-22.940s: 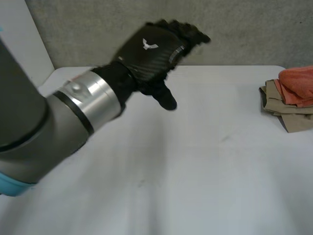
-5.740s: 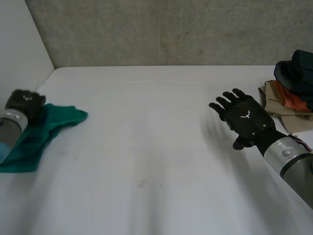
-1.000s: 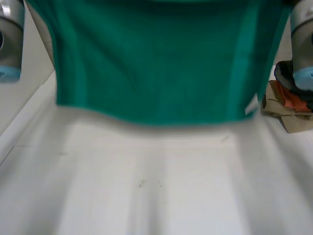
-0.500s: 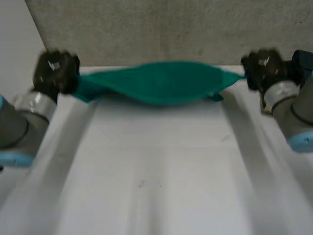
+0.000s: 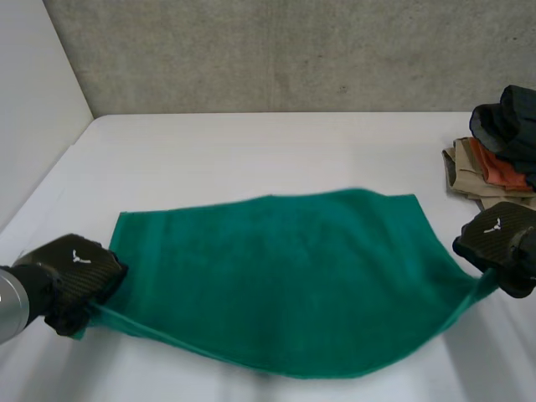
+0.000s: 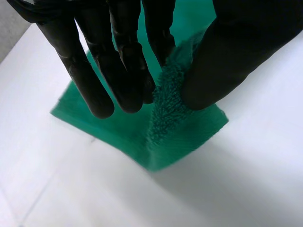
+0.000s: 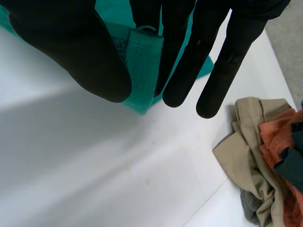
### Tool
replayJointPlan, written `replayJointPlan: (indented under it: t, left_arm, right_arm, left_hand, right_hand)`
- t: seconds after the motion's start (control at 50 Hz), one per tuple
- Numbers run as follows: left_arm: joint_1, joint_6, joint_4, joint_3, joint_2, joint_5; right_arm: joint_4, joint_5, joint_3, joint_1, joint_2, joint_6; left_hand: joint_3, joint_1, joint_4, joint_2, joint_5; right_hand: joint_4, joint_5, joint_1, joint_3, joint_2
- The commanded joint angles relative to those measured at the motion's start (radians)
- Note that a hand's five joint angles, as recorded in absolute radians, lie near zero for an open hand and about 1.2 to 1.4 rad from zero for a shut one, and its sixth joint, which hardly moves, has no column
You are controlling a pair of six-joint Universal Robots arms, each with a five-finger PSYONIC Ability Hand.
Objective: Fold the laundry.
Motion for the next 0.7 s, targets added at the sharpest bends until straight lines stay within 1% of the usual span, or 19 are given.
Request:
replayJointPlan:
  t: [0.02, 0.06, 0.08, 0.14, 0.16, 0.22, 0.24, 0.26, 0.3, 0.32, 0.34, 0.38, 0.4, 0.42, 0.48, 0.5, 0.56, 0.64, 0.7]
  left_arm:
    - [0.007, 0.025, 0.232, 0.032, -0.137, -0.005]
    - [-0.004, 0.021, 0.284, 0.058, -0.195, -0.009]
    - [-0.01, 0.018, 0.304, 0.078, -0.226, -0.011]
    - [-0.043, 0.002, 0.37, 0.179, -0.356, -0.015]
    - [-0.05, -0.003, 0.381, 0.216, -0.39, -0.016]
    - [-0.071, -0.038, 0.429, 0.396, -0.504, -0.037]
    - [-0.077, -0.051, 0.441, 0.446, -0.527, -0.049]
    - [-0.088, -0.08, 0.473, 0.547, -0.562, -0.078]
    - [-0.1, -0.109, 0.528, 0.647, -0.584, -0.106]
    - [-0.105, -0.124, 0.565, 0.692, -0.59, -0.12]
    - [-0.113, -0.156, 0.662, 0.765, -0.591, -0.135]
    - [-0.111, -0.192, 0.782, 0.808, -0.588, -0.146]
    - [-0.111, -0.213, 0.848, 0.816, -0.584, -0.147]
    - [-0.11, -0.257, 0.99, 0.821, -0.574, -0.154]
    - [-0.108, -0.331, 1.174, 0.818, -0.547, -0.158]
    - [-0.108, -0.362, 1.234, 0.807, -0.526, -0.158]
    - [-0.105, -0.373, 1.211, 0.798, -0.519, -0.158]
    - [-0.103, -0.388, 1.128, 0.732, -0.525, -0.152]
    - [-0.102, -0.396, 1.116, 0.677, -0.533, -0.149]
  right_arm:
    - [-0.097, 0.007, 0.023, -0.007, 0.09, -0.007]
    - [-0.127, 0.021, 0.006, -0.006, 0.156, 0.009]
    - [-0.161, 0.042, -0.028, -0.003, 0.214, 0.032]
    - [-0.212, 0.09, -0.098, 0.007, 0.291, 0.078]
    - [-0.242, 0.125, -0.156, 0.022, 0.328, 0.105]
    - [-0.295, 0.173, -0.265, 0.06, 0.376, 0.138]
    - [-0.343, 0.194, -0.357, 0.085, 0.403, 0.154]
    - [-0.373, 0.204, -0.403, 0.094, 0.415, 0.162]
    - [-0.443, 0.213, -0.489, 0.106, 0.431, 0.181]
    - [-0.53, 0.214, -0.563, 0.114, 0.435, 0.21]
    - [-0.581, 0.213, -0.594, 0.117, 0.434, 0.23]
    - [-0.698, 0.214, -0.638, 0.117, 0.431, 0.265]
    - [-0.818, 0.217, -0.648, 0.119, 0.422, 0.305]
    - [-0.879, 0.222, -0.648, 0.119, 0.413, 0.317]
    - [-1.034, 0.234, -0.637, 0.122, 0.388, 0.342]
    - [-1.048, 0.236, -0.631, 0.122, 0.388, 0.343]
    - [-1.051, 0.236, -0.617, 0.132, 0.388, 0.348]
    - [-1.05, 0.228, -0.565, 0.149, 0.388, 0.356]
    - [-1.05, 0.219, -0.514, 0.149, 0.396, 0.356]
  left_hand:
    - [0.201, 0.246, 0.195, 0.198, 0.245]
    - [0.201, 0.246, 0.195, 0.198, 0.245]
    - [0.201, 0.246, 0.195, 0.198, 0.245]
    - [0.201, 0.246, 0.195, 0.198, 0.245]
    - [0.201, 0.246, 0.195, 0.198, 0.245]
    - [0.201, 0.246, 0.195, 0.198, 0.245]
    - [0.201, 0.246, 0.195, 0.198, 0.245]
    - [0.201, 0.246, 0.195, 0.198, 0.245]
    - [0.201, 0.246, 0.195, 0.198, 0.245]
    - [0.201, 0.246, 0.195, 0.198, 0.245]
    - [0.201, 0.246, 0.195, 0.198, 0.245]
    - [0.201, 0.246, 0.195, 0.198, 0.245]
    - [0.201, 0.246, 0.195, 0.198, 0.245]
    - [0.201, 0.246, 0.195, 0.198, 0.245]
    - [0.201, 0.246, 0.195, 0.198, 0.245]
    - [0.201, 0.246, 0.195, 0.198, 0.245]
    - [0.201, 0.246, 0.195, 0.198, 0.245]
    - [0.201, 0.246, 0.195, 0.198, 0.245]
    - [0.201, 0.246, 0.195, 0.198, 0.245]
  right_hand:
    - [0.196, 0.223, 0.263, 0.202, 0.219]
    - [0.196, 0.223, 0.263, 0.202, 0.219]
    - [0.196, 0.223, 0.263, 0.202, 0.219]
    - [0.196, 0.223, 0.263, 0.202, 0.219]
    - [0.196, 0.223, 0.263, 0.202, 0.219]
    - [0.196, 0.223, 0.263, 0.202, 0.219]
    - [0.196, 0.223, 0.263, 0.202, 0.219]
    - [0.196, 0.223, 0.263, 0.202, 0.219]
    - [0.196, 0.223, 0.263, 0.202, 0.219]
    - [0.196, 0.223, 0.263, 0.202, 0.219]
    - [0.196, 0.223, 0.263, 0.202, 0.219]
    - [0.196, 0.223, 0.263, 0.202, 0.219]
    - [0.196, 0.223, 0.263, 0.202, 0.219]
    - [0.196, 0.223, 0.263, 0.202, 0.219]
    - [0.196, 0.223, 0.263, 0.202, 0.219]
    - [0.196, 0.223, 0.263, 0.202, 0.219]
    - [0.196, 0.223, 0.263, 0.202, 0.219]
    - [0.196, 0.223, 0.263, 0.202, 0.219]
    - [0.196, 0.223, 0.263, 0.202, 0.219]
